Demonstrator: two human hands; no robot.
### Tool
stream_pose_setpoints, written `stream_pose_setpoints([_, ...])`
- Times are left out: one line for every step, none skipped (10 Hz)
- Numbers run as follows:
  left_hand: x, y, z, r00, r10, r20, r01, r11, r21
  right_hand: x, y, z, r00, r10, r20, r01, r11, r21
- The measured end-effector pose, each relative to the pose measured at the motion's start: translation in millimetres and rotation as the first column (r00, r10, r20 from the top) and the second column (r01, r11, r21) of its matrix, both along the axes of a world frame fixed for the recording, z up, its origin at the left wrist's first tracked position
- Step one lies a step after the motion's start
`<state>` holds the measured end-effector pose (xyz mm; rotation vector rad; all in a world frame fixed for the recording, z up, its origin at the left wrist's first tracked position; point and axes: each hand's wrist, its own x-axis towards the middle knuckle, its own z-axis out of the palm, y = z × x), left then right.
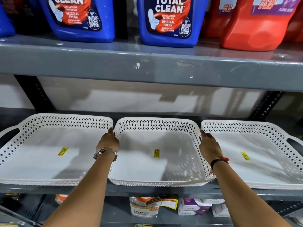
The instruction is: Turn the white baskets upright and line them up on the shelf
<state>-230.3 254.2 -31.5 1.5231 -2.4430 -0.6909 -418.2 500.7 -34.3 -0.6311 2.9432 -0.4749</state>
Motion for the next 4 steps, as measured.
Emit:
stream_pose_setpoints([0,-1,-1,0.999,-0.027,0.032,0.027,1.0,0.003,1,1,1,1.0,0.002,-0.004,-0.002,0.998,0.065])
stream_pose_setpoints([4,0,4,0.993,-0.086,0.087,0.086,0.996,0.0,4,2,6,0.998,0.004,-0.058,0.004,0.99,0.144])
stream_pose_setpoints([8,3,7,0.982,-0.118,0.147,0.125,0.991,-0.043,7,4,9,0.991,0.0,-0.137,0.02,0.99,0.139])
stream_pose_setpoints([14,8,11,0.981,-0.108,0.16,0.147,0.955,-0.259,9,5,11,0.973,-0.017,-0.229,0.043,0.993,0.112])
